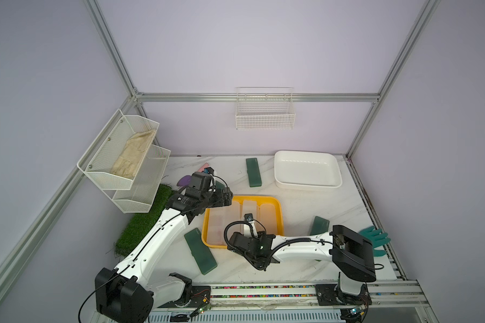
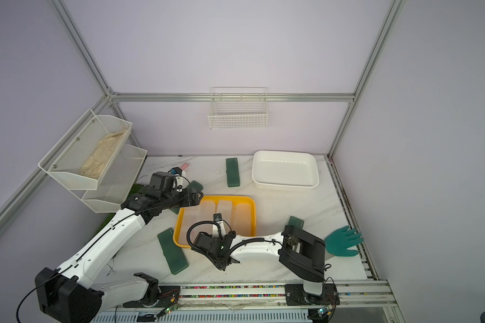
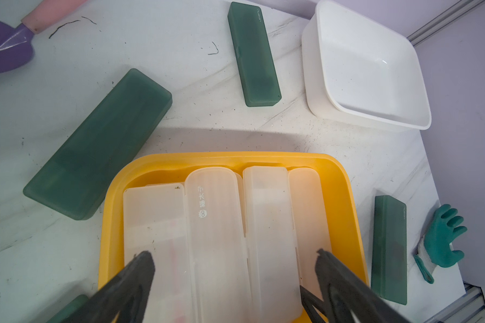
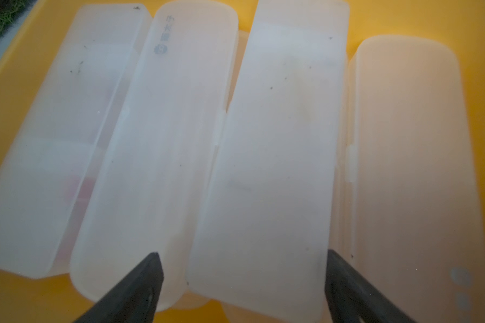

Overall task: Place the pencil cases by color into the storage box
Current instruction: Place the pencil case at the storage box, then adjust the storage box at the center of the board.

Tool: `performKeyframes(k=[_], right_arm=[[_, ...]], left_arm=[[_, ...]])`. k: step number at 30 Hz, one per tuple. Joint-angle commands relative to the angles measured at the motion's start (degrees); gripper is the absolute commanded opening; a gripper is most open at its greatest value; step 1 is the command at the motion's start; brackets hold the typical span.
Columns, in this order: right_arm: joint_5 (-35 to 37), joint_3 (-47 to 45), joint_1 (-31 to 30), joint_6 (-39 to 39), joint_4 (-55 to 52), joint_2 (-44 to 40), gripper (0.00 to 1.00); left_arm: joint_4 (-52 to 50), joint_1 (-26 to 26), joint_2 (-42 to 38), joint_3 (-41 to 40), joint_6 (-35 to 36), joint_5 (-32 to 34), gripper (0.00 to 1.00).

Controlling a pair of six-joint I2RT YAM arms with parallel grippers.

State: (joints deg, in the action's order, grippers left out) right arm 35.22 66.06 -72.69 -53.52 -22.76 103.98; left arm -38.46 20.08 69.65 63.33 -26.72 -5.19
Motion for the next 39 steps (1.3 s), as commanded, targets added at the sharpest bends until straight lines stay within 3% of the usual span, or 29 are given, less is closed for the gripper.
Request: performKeyframes(k=[1, 8, 16, 29, 39], right_arm=[[-1.78, -0.51, 0.53, 3.35, 3.01, -4.54, 0.93], [-3.96, -5.49, 5.63, 9.59, 6.51, -16.49, 0.93], [-10.40, -9.59, 18.87, 10.88, 4.64, -27.24, 0.91], [-24.69, -13.56, 38.75, 20.63, 5.34, -31.47, 0.91], [-33.41, -16.78, 45.78, 22.36, 6.67, -31.78, 0.91]], left_arm=[[0.67, 0.31, 0.23, 1.93, 1.37, 1.47, 0.92], [-0.15, 0.31, 1.51, 5.14, 2.53, 3.58, 0.92], [-4.40, 0.06, 4.57, 7.83, 4.29, 7.23, 0.93], [-9.65, -1.38, 5.77, 0.27, 0.02, 12.86, 0.93], [-7.81, -2.96, 8.31, -6.66, -4.23, 9.85, 0.93]])
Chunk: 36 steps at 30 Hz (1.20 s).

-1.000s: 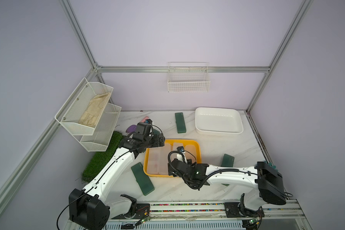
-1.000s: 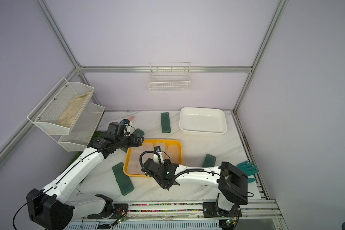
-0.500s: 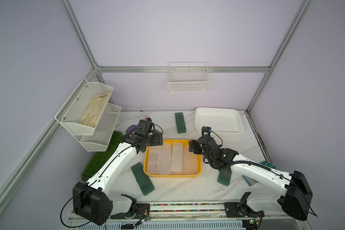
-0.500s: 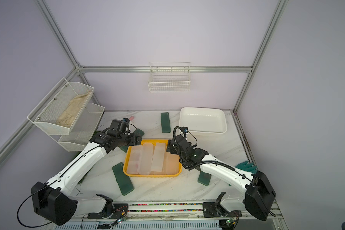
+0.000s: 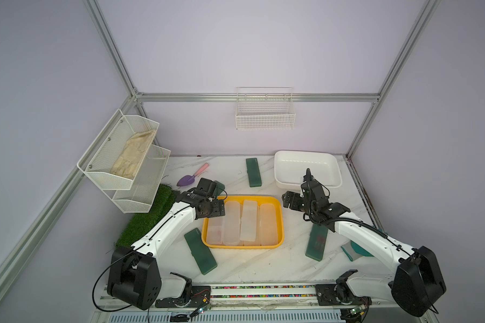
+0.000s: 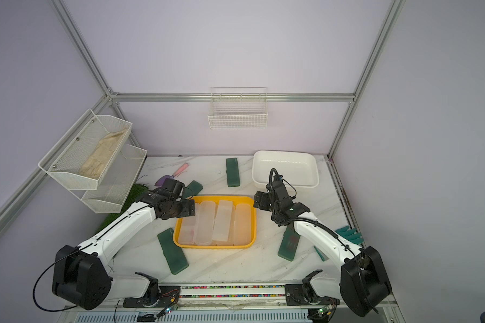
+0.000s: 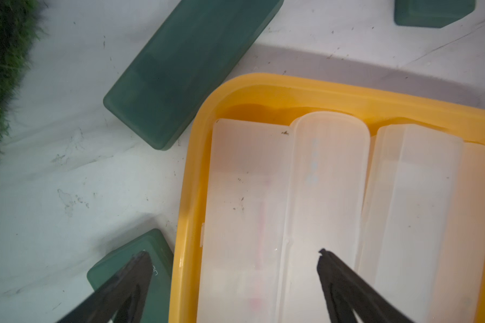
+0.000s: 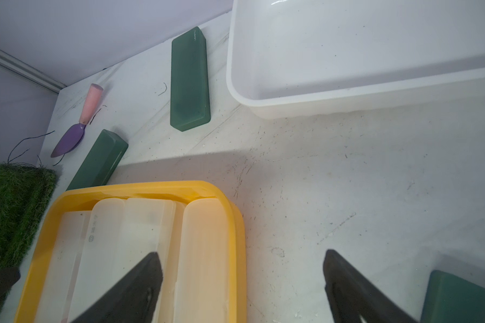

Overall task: Place the pencil cases by color into the storage box
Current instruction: Adjust the storage box at the center of the board.

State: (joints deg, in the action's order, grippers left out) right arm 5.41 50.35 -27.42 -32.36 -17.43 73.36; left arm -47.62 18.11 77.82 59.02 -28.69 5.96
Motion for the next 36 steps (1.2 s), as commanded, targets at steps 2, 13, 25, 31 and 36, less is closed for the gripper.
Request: performKeyframes(k=[2, 13, 25, 31, 36], right_arm=[[-3.97, -1.75, 0.79, 1.20, 1.34, -1.51, 0.91], [-6.45, -3.49, 3.81, 0.81, 0.93, -4.45, 0.91], [-7.77, -4.18, 5.27, 0.19, 0.16, -4.41, 0.91], [-8.14, -3.58, 5.82, 0.32, -0.63, -3.94, 0.90], [-9.10, -3.98, 6.15, 0.63, -1.03, -2.47, 0.90]], left_arm=[[2.49, -1.55, 0.29, -3.82, -3.06, -2.53, 0.94], [7.65, -1.78, 2.40, -7.40, -5.85, -8.27, 0.93], [9.91, 0.65, 1.87, -6.92, -6.97, -9.47, 0.93], [10.26, 2.27, 2.45, -5.25, -7.79, -9.49, 0.93], [10.26, 2.72, 2.66, -4.88, -7.89, -9.00, 0.93]])
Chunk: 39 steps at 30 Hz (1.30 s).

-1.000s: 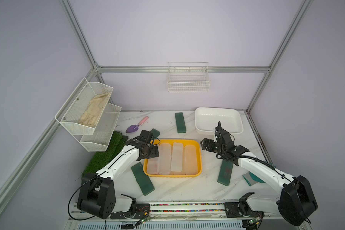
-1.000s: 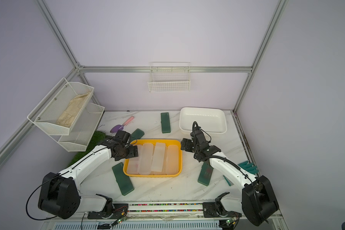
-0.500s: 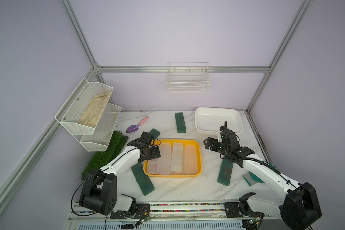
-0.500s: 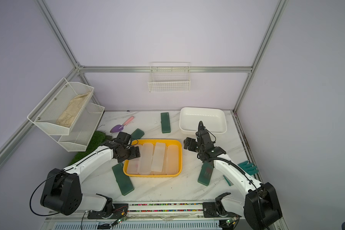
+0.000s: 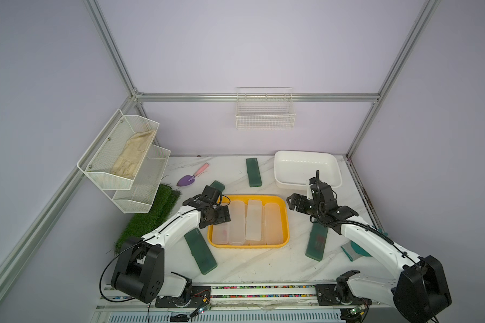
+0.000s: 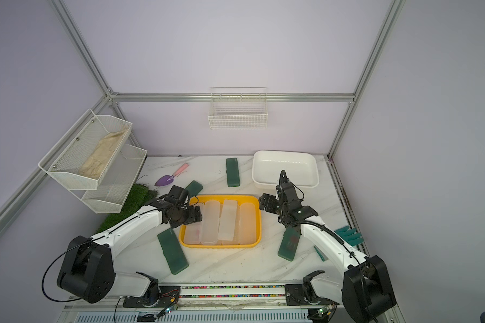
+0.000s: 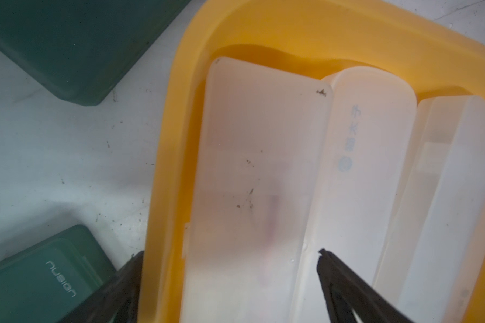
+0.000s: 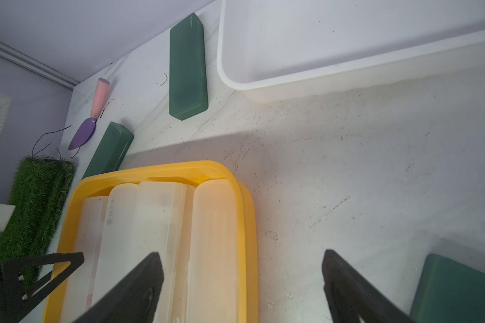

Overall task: Place the pencil cases by color into the storage box
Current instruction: Adjust the storage box at the center of the board.

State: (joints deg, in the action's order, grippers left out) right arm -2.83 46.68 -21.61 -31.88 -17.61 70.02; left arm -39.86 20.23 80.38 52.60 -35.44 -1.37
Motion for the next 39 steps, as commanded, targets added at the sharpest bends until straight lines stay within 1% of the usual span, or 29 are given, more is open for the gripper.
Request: performKeyframes(k=[1, 4, 8, 16, 18, 23, 28, 35, 39], right_arm=[[-1.15, -0.48, 0.33, 0.28, -0.85, 1.28, 0.90], [-0.66, -1.12, 0.34, 1.03, -0.81, 2.37, 0.87], [-3.48, -2.86, -0.83, -0.75, 1.33, 3.64, 0.83], [-2.60, -3.96, -9.85, -5.78, 5.29, 8.19, 0.80], [-2.99, -4.31, -11.57, -7.38, 6.87, 10.34, 0.78], [-2.67, -3.56, -14.58, -9.42, 8.77, 12.33, 0.77], [-3.68, -0.82, -15.75, -8.07, 9.08, 14.46, 0.77], [-6.28, 3.52, -15.84, -5.85, 9.91, 19.03, 0.77], [-3.92, 6.33, -15.79, -3.30, 6.86, 19.69, 0.77]], left_arm=[[2.58, 0.60, 0.04, 1.46, -0.99, -1.46, 0.93], [2.20, 0.43, -0.13, 1.88, -0.54, -1.97, 0.93], [0.50, -0.75, -0.65, 4.28, 0.58, -1.69, 0.93], [-0.64, -4.94, -1.57, 6.30, 2.21, -3.67, 0.93], [-1.19, -6.03, -2.38, 7.00, 2.69, -3.78, 0.93], [-3.18, -9.36, -3.69, 8.99, 4.68, -3.65, 0.94], [-4.09, -11.38, -3.83, 10.15, 5.75, -3.82, 0.94], [-4.08, -12.05, -3.74, 10.04, 5.92, -3.98, 0.94], [-4.07, -12.23, -3.52, 10.26, 6.15, -3.56, 0.94]])
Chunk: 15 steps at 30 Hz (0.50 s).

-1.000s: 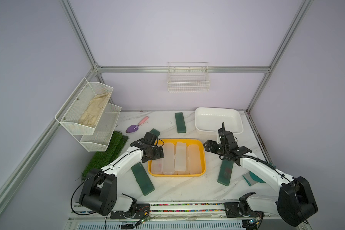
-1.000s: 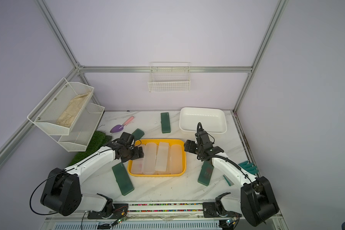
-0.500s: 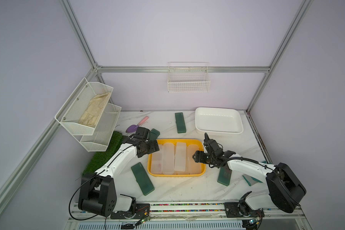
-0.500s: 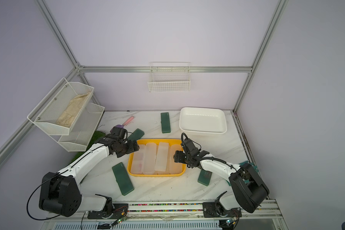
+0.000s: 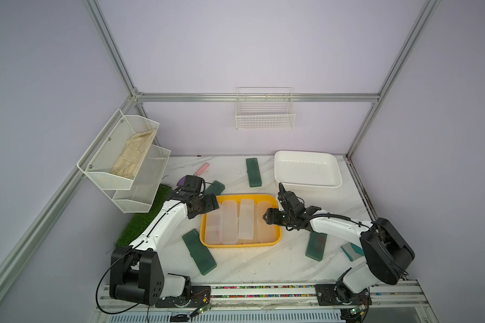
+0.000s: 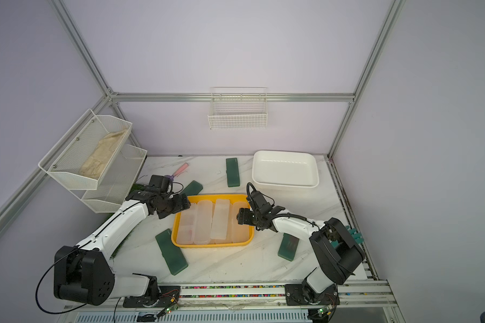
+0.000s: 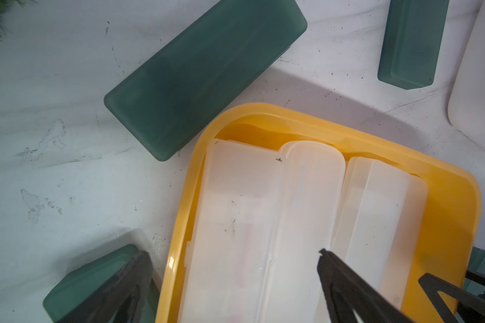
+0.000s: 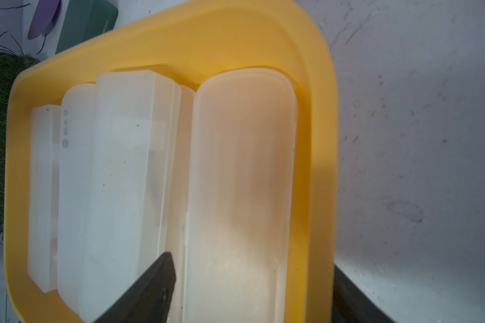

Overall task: Place the pencil cases by color into the storage box
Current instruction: Adjust the storage box at the center of the board.

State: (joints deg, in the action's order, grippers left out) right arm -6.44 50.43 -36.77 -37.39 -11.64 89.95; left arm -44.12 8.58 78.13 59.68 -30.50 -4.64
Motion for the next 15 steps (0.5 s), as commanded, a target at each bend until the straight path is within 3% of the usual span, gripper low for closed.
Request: performKeyframes(k=[1, 8, 15], right_arm=[[1.27, 2.97, -0.54, 2.29, 0.23, -1.24, 0.77], [3.75, 7.37, 9.69, 5.96, -3.26, -7.53, 0.77], [0.31, 16.77, 20.14, 9.69, -3.73, 1.71, 0.77]], left_arm=[[0.21, -0.58, -1.31, 3.29, 1.35, -0.28, 0.94], [0.31, -0.43, -2.87, 4.48, 2.83, -0.25, 0.93], [0.48, 3.75, -4.31, 6.17, 6.49, 1.35, 0.94]])
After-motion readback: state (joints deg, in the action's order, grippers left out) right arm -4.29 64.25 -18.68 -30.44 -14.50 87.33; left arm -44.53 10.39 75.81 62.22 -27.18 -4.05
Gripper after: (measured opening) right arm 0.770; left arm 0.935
